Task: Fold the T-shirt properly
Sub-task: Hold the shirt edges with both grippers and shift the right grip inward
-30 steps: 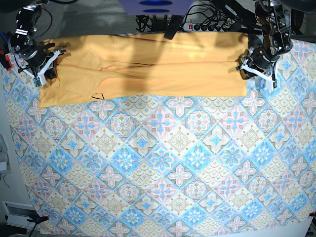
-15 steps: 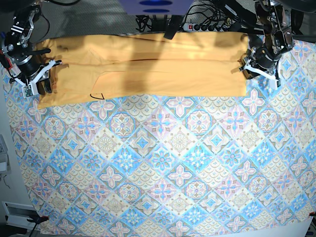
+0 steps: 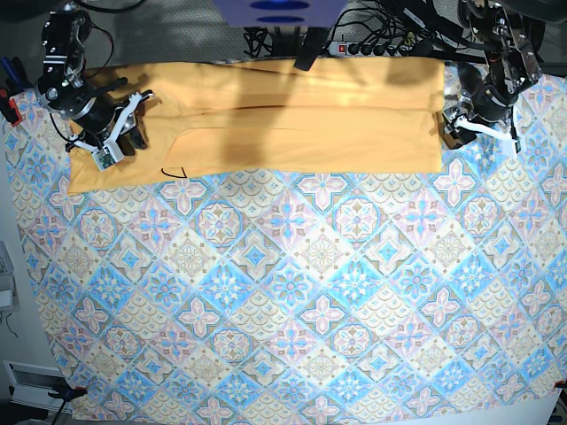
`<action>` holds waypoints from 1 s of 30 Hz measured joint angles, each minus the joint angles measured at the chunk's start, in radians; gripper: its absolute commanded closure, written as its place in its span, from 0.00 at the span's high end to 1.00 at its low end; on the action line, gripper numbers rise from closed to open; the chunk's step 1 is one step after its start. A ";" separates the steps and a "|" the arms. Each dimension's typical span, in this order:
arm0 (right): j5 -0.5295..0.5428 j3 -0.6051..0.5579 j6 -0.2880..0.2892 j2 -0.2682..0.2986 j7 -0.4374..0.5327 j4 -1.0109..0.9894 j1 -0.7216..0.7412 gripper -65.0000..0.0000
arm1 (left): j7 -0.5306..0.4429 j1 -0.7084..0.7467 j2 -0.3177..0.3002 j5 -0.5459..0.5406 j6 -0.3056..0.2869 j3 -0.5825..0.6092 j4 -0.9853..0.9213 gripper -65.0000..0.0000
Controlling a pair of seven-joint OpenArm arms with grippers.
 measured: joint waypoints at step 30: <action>-0.004 -0.002 0.000 -0.029 0.004 -0.006 0.003 0.23 | -0.089 -0.023 -0.021 -0.010 -0.004 0.186 -0.114 0.19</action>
